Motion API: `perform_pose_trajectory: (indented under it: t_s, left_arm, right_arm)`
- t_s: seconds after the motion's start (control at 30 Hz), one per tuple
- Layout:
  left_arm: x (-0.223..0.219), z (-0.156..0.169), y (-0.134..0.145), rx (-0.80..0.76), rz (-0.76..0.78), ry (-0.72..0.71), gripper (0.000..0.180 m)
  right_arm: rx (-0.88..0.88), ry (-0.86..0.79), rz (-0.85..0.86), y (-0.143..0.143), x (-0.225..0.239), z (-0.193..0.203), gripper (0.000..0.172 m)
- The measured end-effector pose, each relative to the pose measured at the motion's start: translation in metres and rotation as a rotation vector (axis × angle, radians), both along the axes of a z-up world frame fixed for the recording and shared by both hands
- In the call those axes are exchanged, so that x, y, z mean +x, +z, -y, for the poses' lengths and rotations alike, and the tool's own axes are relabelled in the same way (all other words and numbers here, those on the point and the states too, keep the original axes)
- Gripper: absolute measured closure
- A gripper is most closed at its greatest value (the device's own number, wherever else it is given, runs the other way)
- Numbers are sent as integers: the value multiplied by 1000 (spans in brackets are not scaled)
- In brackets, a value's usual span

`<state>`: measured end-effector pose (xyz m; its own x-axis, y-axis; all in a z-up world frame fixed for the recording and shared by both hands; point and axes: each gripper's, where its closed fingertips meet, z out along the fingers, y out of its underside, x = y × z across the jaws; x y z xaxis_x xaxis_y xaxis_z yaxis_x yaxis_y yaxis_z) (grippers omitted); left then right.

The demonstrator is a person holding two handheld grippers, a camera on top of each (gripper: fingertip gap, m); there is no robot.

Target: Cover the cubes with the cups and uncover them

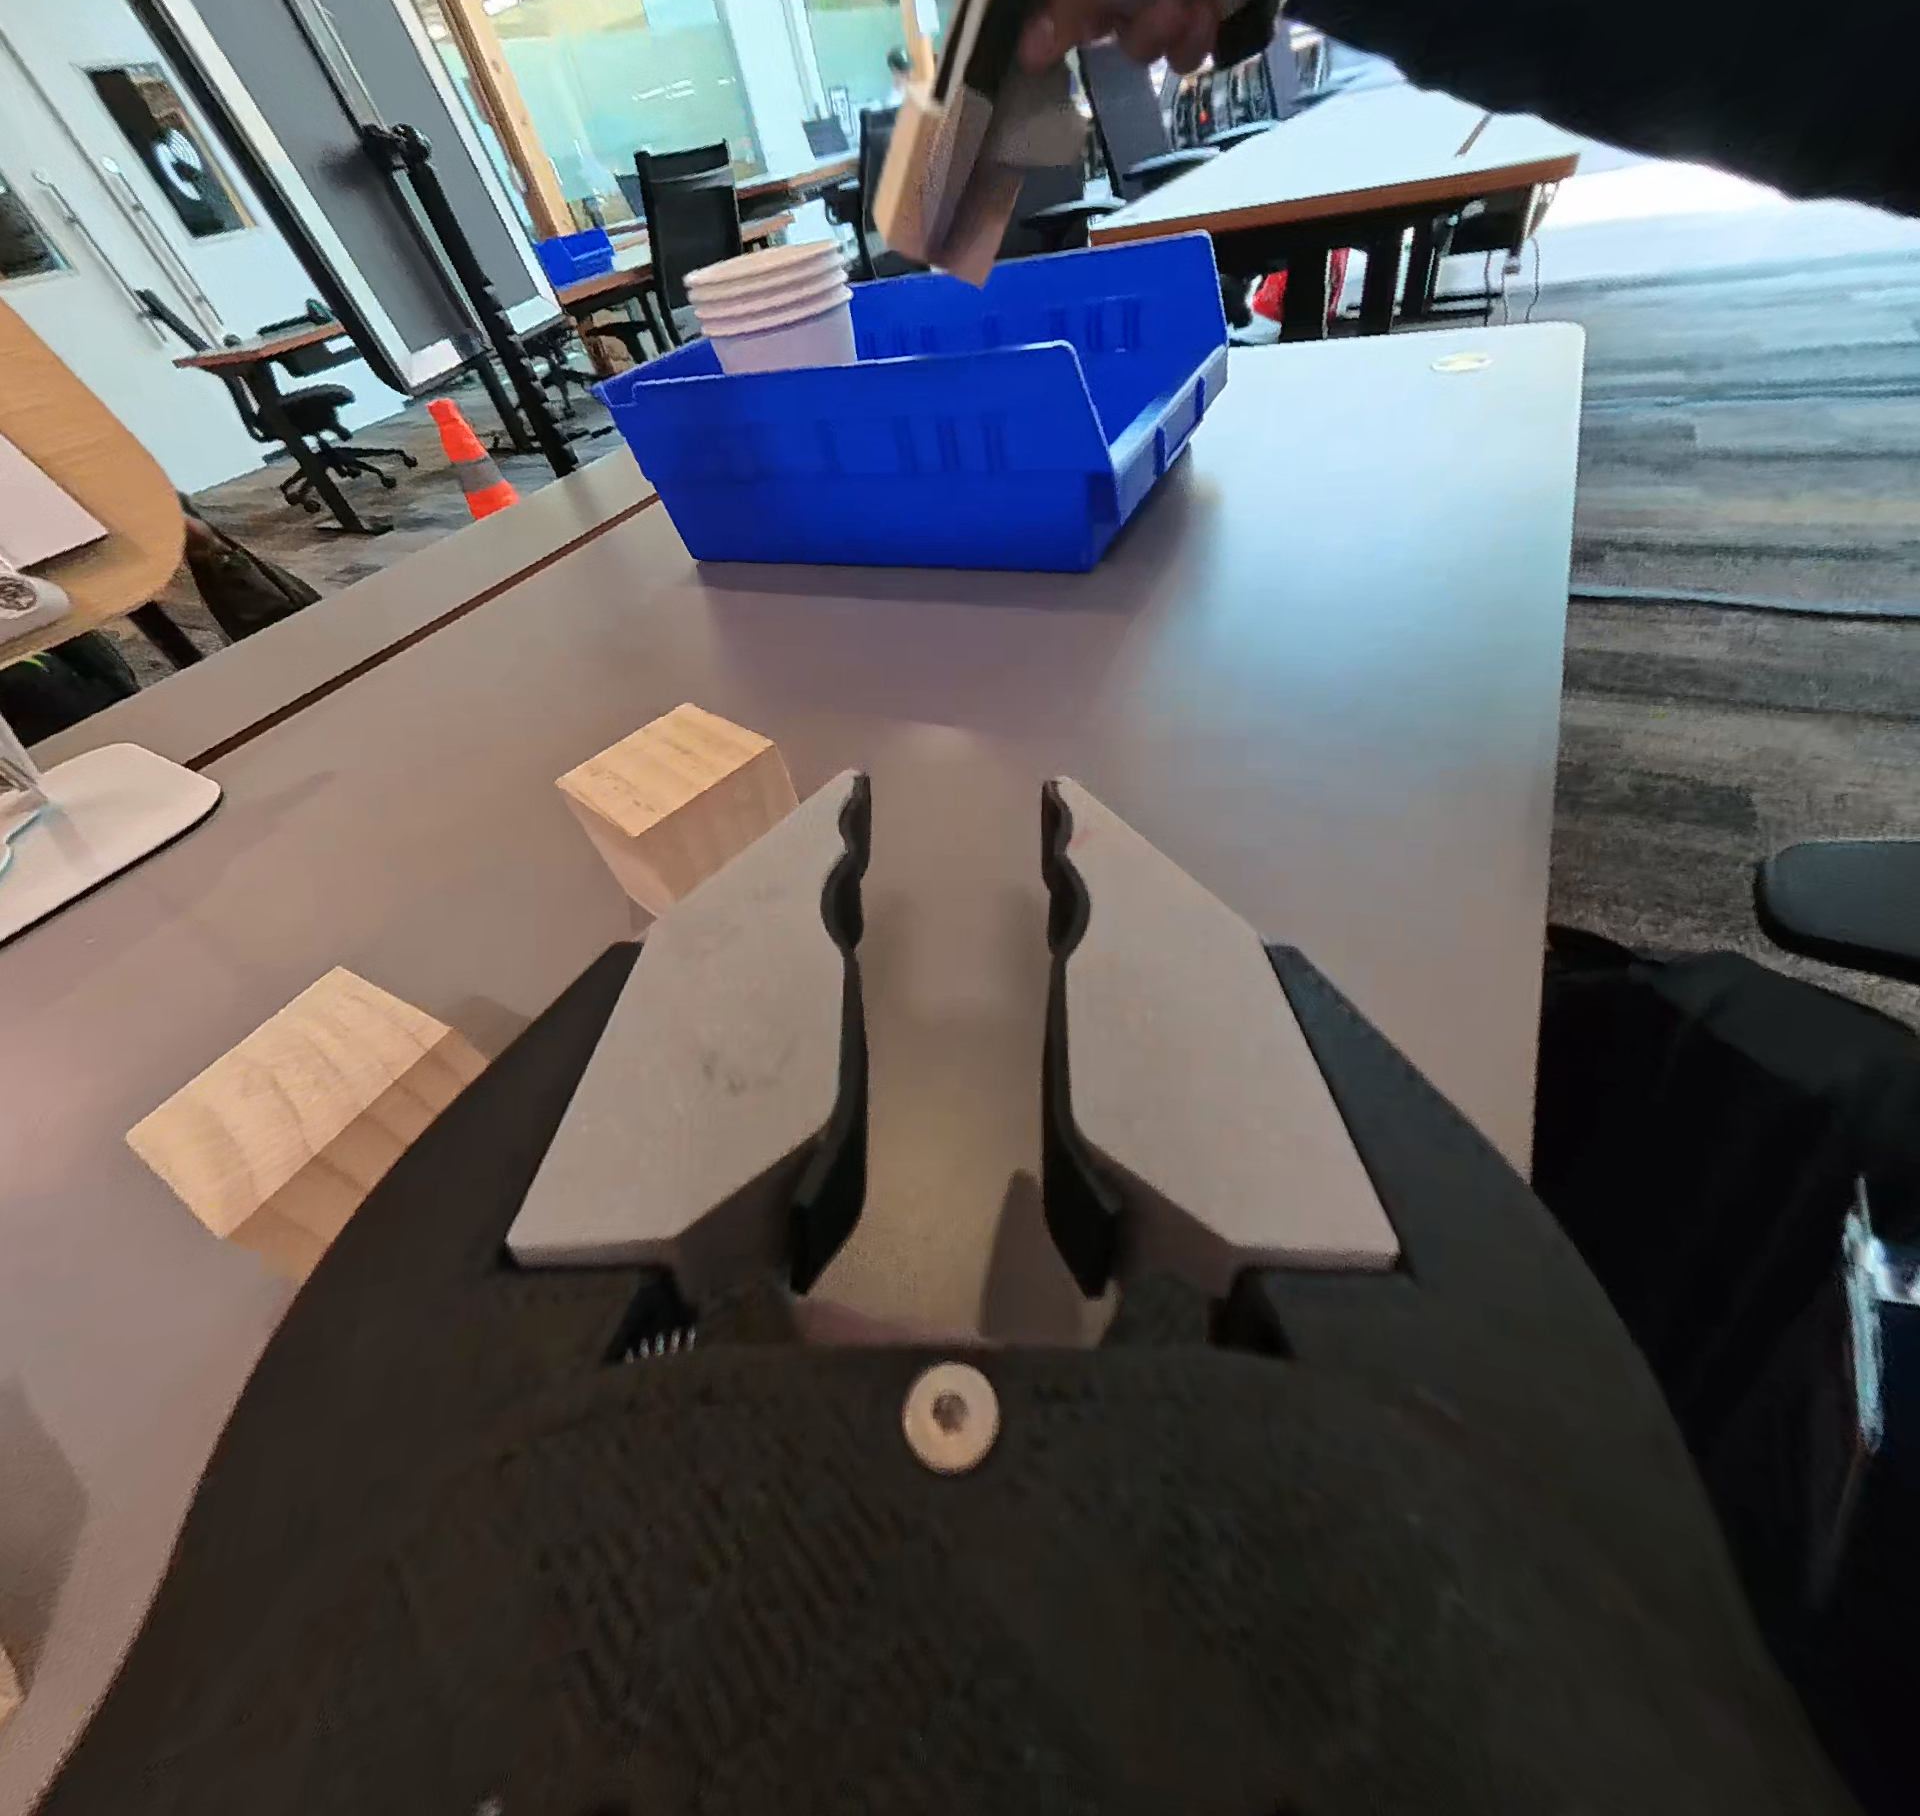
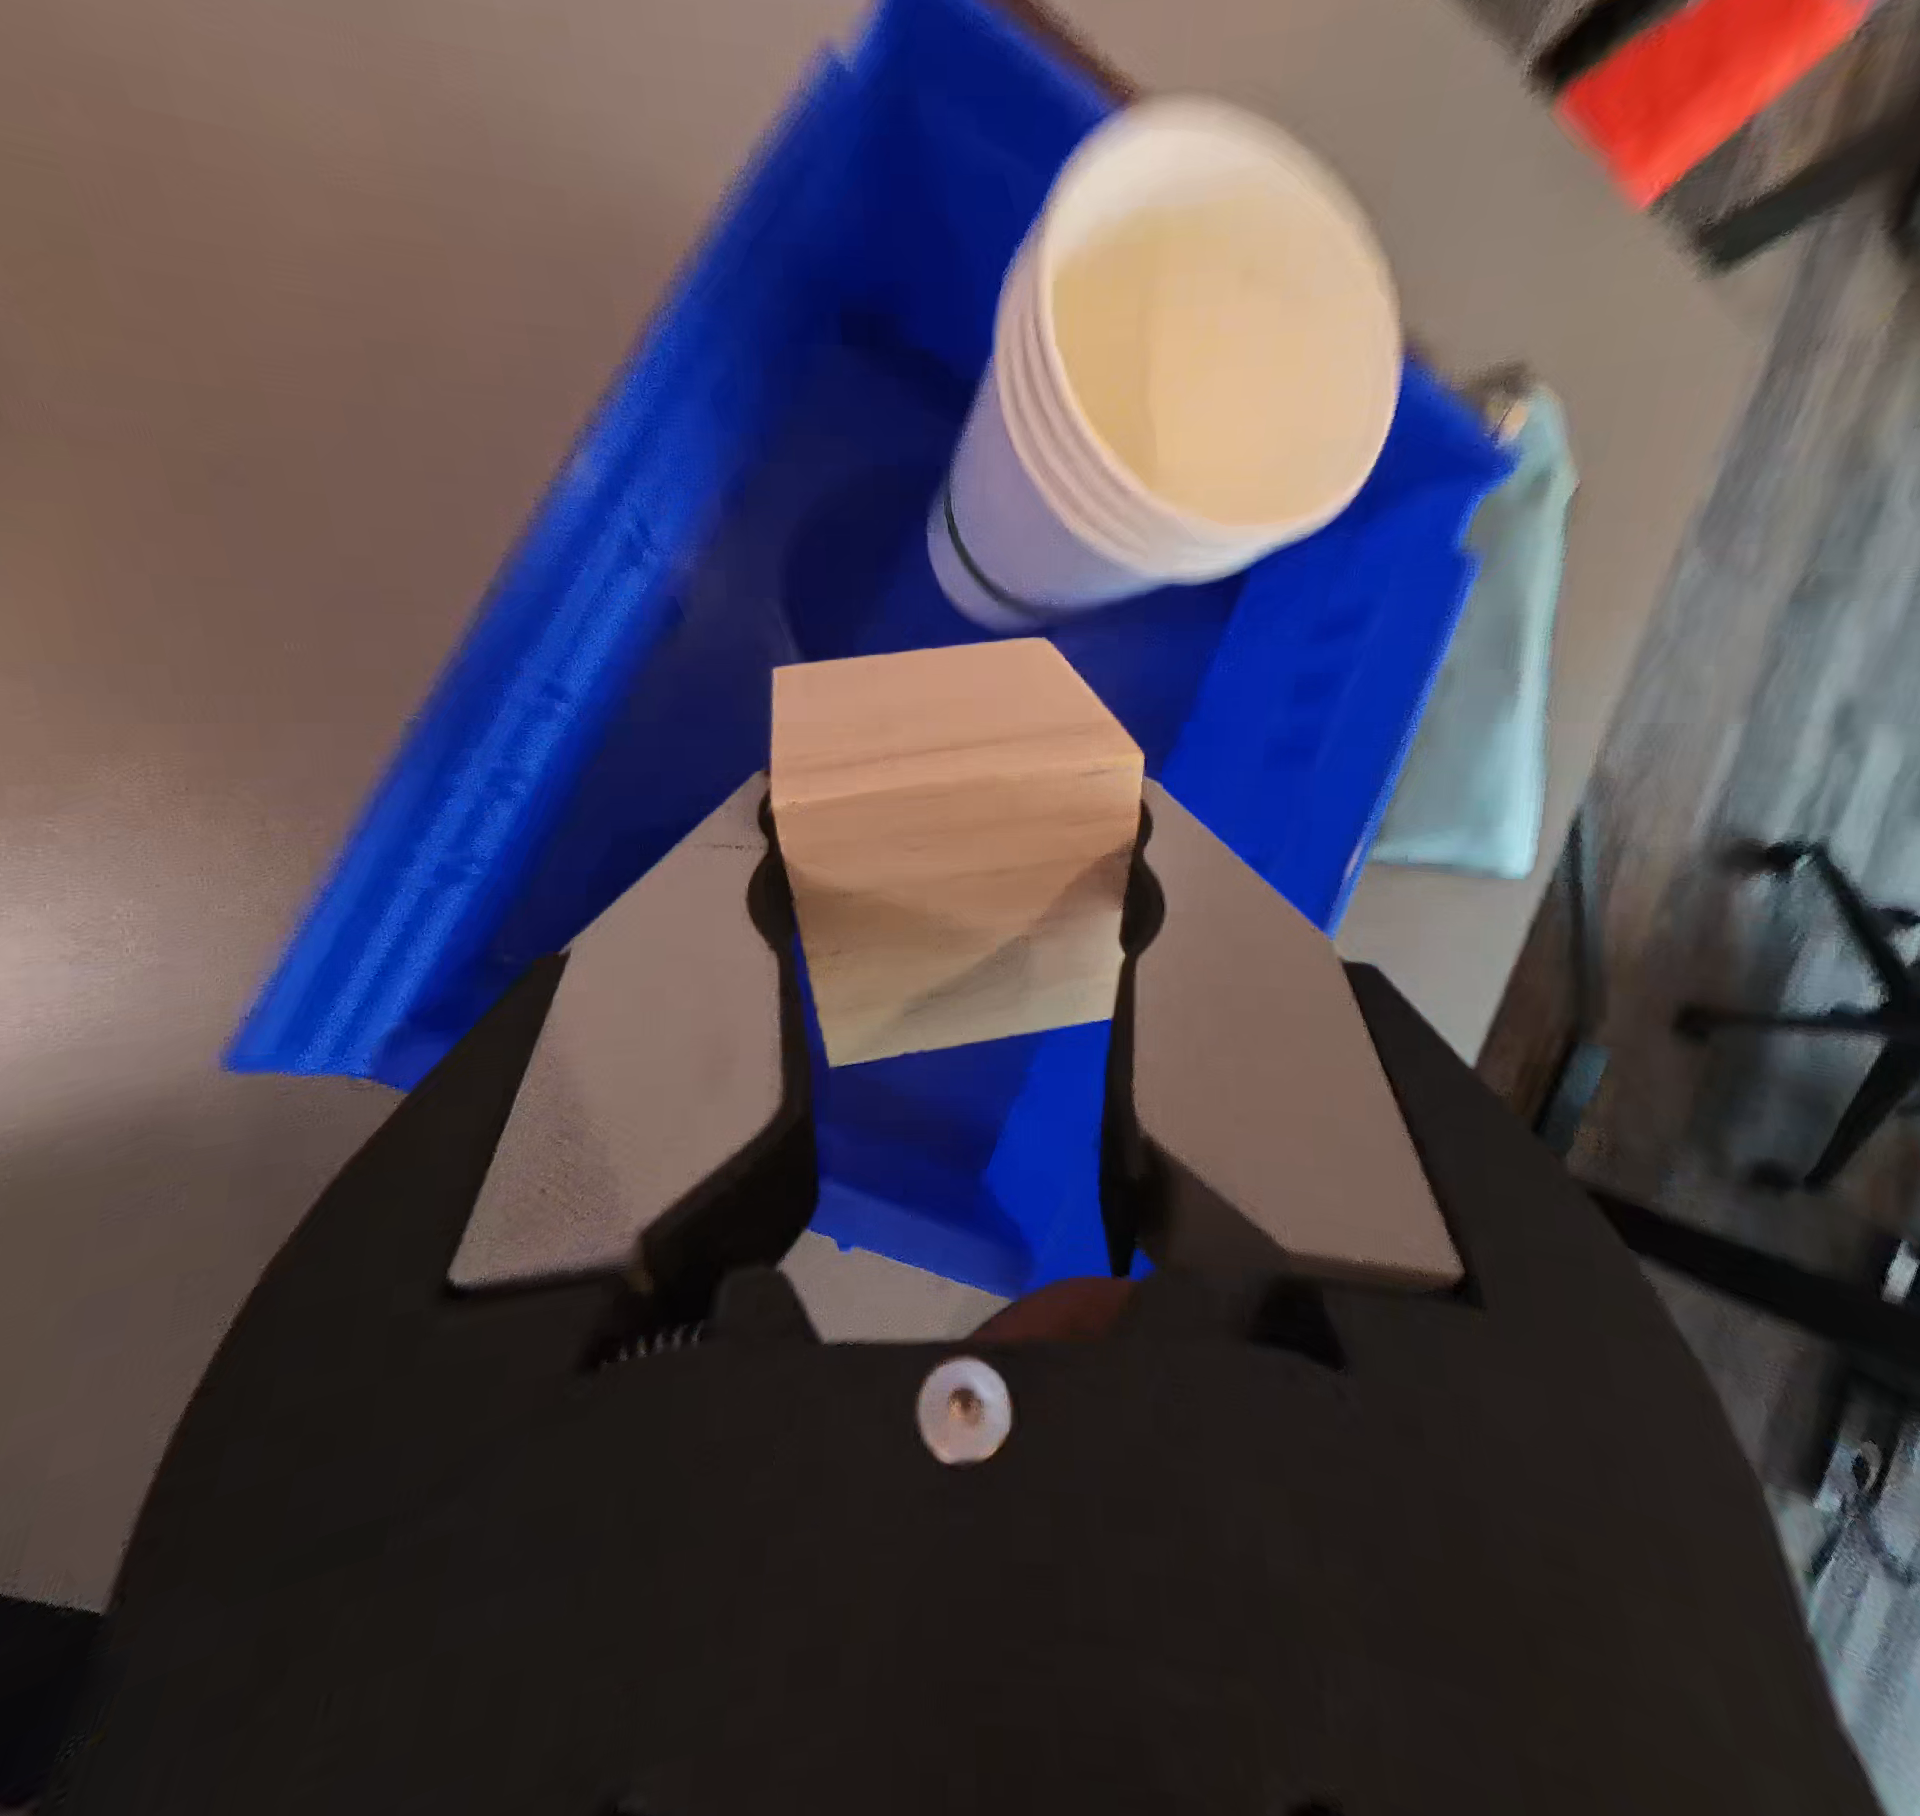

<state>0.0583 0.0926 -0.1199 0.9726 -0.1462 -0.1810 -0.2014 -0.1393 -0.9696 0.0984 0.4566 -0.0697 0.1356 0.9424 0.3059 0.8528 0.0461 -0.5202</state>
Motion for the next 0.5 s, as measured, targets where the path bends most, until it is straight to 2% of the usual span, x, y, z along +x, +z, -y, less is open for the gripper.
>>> perform_pose_trajectory:
  t_s: [0.13, 0.2, 0.23, 0.3, 0.4, 0.43, 0.5]
  left_arm:
    - [-1, -4, -4, -22, -26, 14, 149]
    - [-2, -4, -4, -20, -25, 20, 148]
    - [-2, -4, -3, -15, -21, 20, 149]
    - [-3, -2, 1, 12, -14, 20, 149]
    - [-3, 0, 4, 29, 1, 16, 149]
    - [-4, -1, 3, 22, 3, 15, 150]
    - [-3, -3, 0, 0, -3, 17, 148]
  right_arm:
    - [-62, -98, 191, -82, 14, -44, 109]
    - [-50, -107, 263, -108, 16, -57, 112]
    - [-36, -108, 291, -112, 17, -60, 111]
    - [23, -103, 294, -98, 16, -63, 112]
    - [98, -36, 165, -45, -1, -38, 111]
    - [83, 27, 87, -26, -15, -15, 111]
    - [-9, 242, -61, 4, -45, 60, 108]
